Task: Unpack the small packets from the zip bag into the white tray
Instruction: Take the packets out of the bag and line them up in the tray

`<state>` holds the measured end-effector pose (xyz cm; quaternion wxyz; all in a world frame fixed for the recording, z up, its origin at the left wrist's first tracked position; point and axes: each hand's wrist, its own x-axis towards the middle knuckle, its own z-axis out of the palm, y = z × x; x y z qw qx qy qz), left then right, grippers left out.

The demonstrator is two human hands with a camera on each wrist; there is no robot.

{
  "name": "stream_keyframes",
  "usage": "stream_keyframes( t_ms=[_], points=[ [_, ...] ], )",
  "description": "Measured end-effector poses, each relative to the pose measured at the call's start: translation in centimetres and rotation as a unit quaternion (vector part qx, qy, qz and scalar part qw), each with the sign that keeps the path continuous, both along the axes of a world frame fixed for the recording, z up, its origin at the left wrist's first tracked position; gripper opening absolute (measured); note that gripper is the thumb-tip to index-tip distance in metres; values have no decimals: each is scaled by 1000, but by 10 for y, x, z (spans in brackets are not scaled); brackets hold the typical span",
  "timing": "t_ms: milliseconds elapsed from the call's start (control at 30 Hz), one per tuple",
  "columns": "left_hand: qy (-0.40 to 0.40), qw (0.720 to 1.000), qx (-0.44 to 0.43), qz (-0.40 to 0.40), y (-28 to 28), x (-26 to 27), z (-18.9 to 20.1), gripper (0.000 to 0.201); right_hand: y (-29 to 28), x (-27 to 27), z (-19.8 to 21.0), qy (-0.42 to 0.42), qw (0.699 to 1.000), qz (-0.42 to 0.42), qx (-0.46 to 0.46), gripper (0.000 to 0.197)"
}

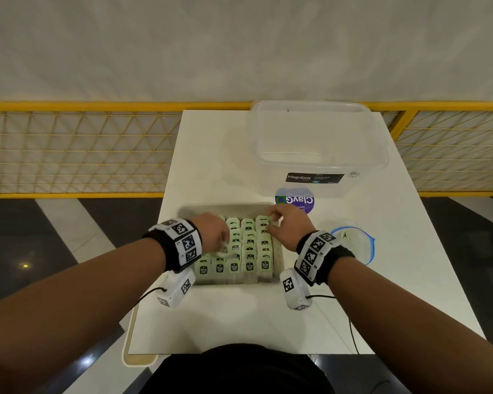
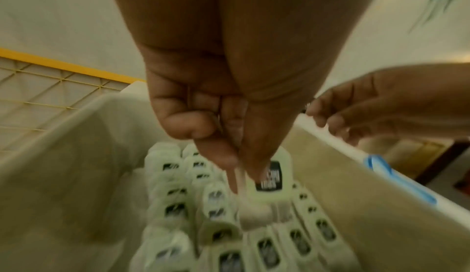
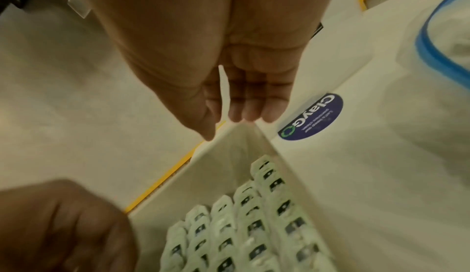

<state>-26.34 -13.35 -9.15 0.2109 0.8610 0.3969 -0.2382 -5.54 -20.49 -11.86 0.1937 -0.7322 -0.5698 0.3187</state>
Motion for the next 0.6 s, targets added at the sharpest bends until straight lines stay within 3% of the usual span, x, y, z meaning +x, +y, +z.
stream_keyframes(
  t_ms=[67, 167, 300, 600],
  points=[
    [88, 993, -52, -54, -6, -1, -14, 24, -2, 7, -3, -41, 998, -22, -42, 44],
    [156, 980, -84, -93, -10, 2, -30, 30, -5, 9, -10, -31, 993, -32, -109, 58],
    [176, 978, -35, -104, -1, 7, -50, 30, -10, 7, -9, 60, 988, -30, -139, 48],
    [206, 972, -53, -96, -6, 18, -58, 33, -12, 13, -17, 97, 986, -24, -134, 45]
  ],
)
